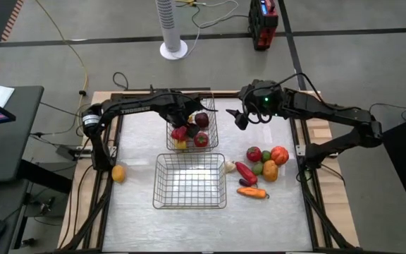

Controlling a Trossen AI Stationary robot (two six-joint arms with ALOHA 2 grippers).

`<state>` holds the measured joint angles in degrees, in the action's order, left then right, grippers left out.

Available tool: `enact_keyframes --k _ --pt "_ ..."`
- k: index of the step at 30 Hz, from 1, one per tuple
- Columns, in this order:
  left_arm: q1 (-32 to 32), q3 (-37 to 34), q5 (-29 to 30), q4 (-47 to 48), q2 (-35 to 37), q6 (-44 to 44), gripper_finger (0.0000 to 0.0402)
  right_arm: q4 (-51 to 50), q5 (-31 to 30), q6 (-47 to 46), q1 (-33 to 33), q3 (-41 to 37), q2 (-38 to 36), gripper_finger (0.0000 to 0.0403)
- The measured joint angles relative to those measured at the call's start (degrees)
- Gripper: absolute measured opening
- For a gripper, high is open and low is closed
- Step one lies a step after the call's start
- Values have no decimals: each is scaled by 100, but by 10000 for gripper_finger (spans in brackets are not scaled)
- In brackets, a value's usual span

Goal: Sort produce into baskets
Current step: Put the red bell pepper into the bottom wire basket

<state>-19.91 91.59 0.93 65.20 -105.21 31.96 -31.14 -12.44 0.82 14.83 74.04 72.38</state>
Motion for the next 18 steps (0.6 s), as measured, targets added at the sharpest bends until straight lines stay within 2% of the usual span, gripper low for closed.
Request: enact_keyframes --k 18 --pt "-1 0 85 86 0 173 344 -34 211 118 -4 -2 2 365"
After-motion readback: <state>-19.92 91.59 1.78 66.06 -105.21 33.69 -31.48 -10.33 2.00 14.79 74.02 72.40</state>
